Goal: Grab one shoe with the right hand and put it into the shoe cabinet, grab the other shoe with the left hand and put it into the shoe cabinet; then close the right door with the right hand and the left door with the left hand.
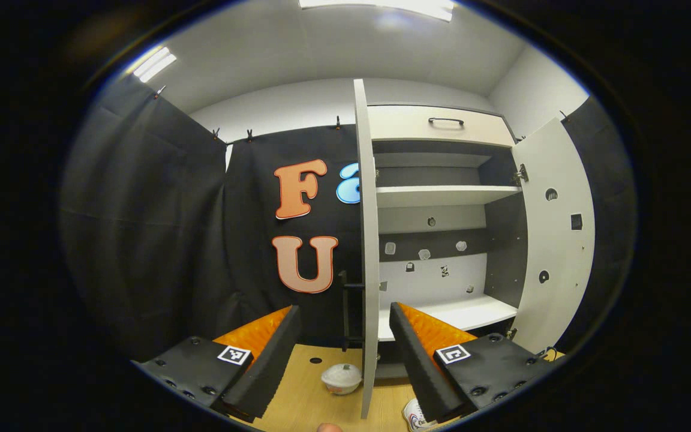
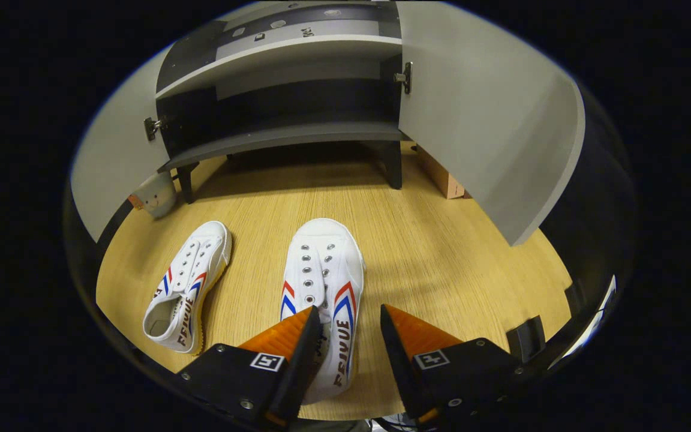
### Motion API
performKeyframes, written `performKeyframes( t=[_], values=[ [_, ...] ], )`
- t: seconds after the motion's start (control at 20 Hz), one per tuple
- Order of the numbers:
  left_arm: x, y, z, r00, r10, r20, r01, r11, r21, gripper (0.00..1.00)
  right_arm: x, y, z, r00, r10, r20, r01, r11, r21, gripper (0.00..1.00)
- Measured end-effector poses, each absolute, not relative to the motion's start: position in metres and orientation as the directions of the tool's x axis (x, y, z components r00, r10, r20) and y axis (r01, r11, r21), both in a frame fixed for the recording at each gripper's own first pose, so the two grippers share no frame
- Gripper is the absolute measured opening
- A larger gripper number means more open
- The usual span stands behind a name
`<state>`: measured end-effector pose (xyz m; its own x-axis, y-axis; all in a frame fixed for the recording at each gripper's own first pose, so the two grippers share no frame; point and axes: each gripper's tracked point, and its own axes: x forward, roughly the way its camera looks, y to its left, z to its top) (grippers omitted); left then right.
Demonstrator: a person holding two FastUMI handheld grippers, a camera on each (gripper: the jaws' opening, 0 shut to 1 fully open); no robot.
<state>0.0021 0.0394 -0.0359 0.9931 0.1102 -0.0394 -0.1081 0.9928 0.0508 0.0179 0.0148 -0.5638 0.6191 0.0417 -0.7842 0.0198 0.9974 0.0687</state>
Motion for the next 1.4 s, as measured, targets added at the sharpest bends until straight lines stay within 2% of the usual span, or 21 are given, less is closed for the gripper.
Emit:
performKeyframes(
  t=[0.1,0.15,0.2,0.25,0.3,0.45,0.6,0.7,0.8,0.95,1.0,1.2,1.35,1.4],
  values=[
    [0.001,0.041,-0.038,0.992,0.116,-0.042,-0.114,0.992,0.057,0.96,0.016,0.018,-0.575,0.589,0.057,-0.806,0.039,0.994,0.099,0.53],
    [0.001,0.042,-0.038,0.992,0.118,-0.044,-0.116,0.992,0.059,0.96,0.014,0.022,-0.579,0.574,0.072,-0.816,0.042,0.992,0.118,0.41],
    [0.001,0.042,-0.039,0.992,0.121,-0.046,-0.118,0.991,0.062,0.96,0.015,0.024,-0.578,0.575,0.079,-0.814,0.044,0.991,0.128,0.41],
    [0.002,0.043,-0.04,0.991,0.124,-0.047,-0.121,0.991,0.063,0.96,0.015,0.023,-0.578,0.573,0.072,-0.816,0.049,0.991,0.122,0.31],
    [0.001,0.043,-0.039,0.991,0.126,-0.048,-0.123,0.99,0.062,0.96,0.014,0.021,-0.578,0.573,0.057,-0.818,0.056,0.993,0.108,0.28],
    [0.0,0.046,-0.04,0.991,0.128,-0.048,-0.125,0.991,0.053,0.96,0.016,0.021,-0.576,0.577,-0.009,-0.817,0.087,0.995,0.051,0.0],
    [-0.002,0.048,-0.037,0.991,0.13,-0.039,-0.128,0.991,0.048,0.99,0.015,0.019,-0.549,0.592,-0.027,-0.806,0.071,0.997,0.019,0.0],
    [-0.002,0.051,-0.035,0.991,0.13,-0.033,-0.129,0.991,0.044,0.99,0.015,0.023,-0.522,0.608,-0.013,-0.794,0.062,0.998,0.032,0.0],
    [-0.002,0.052,-0.036,0.992,0.125,-0.031,-0.124,0.992,0.038,0.94,0.018,0.025,-0.491,0.632,-0.005,-0.775,0.054,0.998,0.038,0.0],
    [-0.004,0.054,-0.036,0.992,0.122,-0.026,-0.121,0.992,0.03,0.96,0.019,0.03,-0.443,0.649,0.013,-0.76,0.032,0.999,0.045,0.0],
    [-0.004,0.056,-0.036,0.992,0.125,-0.022,-0.124,0.992,0.034,0.94,0.021,0.032,-0.425,0.661,0.021,-0.75,0.026,0.998,0.05,0.0],
    [-0.004,0.061,-0.035,0.991,0.13,-0.016,-0.129,0.991,0.037,0.99,0.033,0.039,-0.359,0.72,0.043,-0.692,-0.004,0.998,0.057,0.0],
    [-0.003,0.064,-0.035,0.991,0.13,-0.013,-0.129,0.991,0.038,0.99,0.046,0.047,-0.314,0.754,0.069,-0.653,-0.024,0.997,0.077,0.0],
    [-0.003,0.067,-0.035,0.991,0.132,-0.009,-0.132,0.991,0.039,0.96,0.051,0.048,-0.298,0.769,0.07,-0.635,-0.03,0.997,0.073,0.0]
  ],
)
